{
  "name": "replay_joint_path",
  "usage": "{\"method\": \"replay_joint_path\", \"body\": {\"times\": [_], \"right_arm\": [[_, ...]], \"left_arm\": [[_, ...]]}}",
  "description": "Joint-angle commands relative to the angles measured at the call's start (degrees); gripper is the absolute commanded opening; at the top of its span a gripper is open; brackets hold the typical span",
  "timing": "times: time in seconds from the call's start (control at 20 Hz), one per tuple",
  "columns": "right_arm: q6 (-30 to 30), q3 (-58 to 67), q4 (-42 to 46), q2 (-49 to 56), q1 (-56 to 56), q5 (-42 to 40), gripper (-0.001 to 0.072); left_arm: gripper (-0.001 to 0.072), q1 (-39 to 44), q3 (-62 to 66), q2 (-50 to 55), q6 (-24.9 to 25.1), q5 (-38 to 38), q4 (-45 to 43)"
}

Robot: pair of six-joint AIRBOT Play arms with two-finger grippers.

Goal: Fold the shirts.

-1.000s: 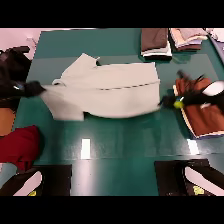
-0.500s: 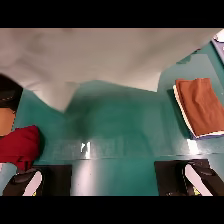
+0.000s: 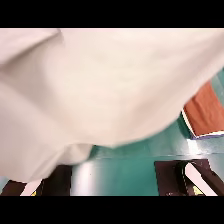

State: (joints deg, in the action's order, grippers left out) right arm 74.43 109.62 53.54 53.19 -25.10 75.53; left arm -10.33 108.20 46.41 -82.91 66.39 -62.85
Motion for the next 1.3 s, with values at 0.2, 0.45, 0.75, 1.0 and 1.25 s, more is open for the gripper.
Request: {"method": "replay_joint_path", "body": {"times": [0.2,0.45,0.75,1.0,1.25], "right_arm": [[1.7,-16.5,13.0,18.5,16.1,4.8,0.0018],[6.4,-17.6,16.7,36.2,20.3,-0.7,0.0018],[8.1,1.5,16.5,49.0,19.9,-1.9,0.0017],[7.7,6.3,18.7,49.8,19.9,6.1,0.0018],[6.9,-2.1,18.7,47.2,20.6,9.5,0.0018]], "left_arm": [[0.0026,-0.1,-24.2,18.5,-0.4,4.5,3.1],[0.0026,-0.1,-29.8,35.2,3.4,-3.5,3.6],[0.0026,0.3,-16.8,46.9,4.0,-8.8,4.6],[0.0027,0.3,-12.7,47.5,5.4,0.1,1.4],[0.0027,0.7,-18.6,47.5,5.4,8.2,-1.4]]}}
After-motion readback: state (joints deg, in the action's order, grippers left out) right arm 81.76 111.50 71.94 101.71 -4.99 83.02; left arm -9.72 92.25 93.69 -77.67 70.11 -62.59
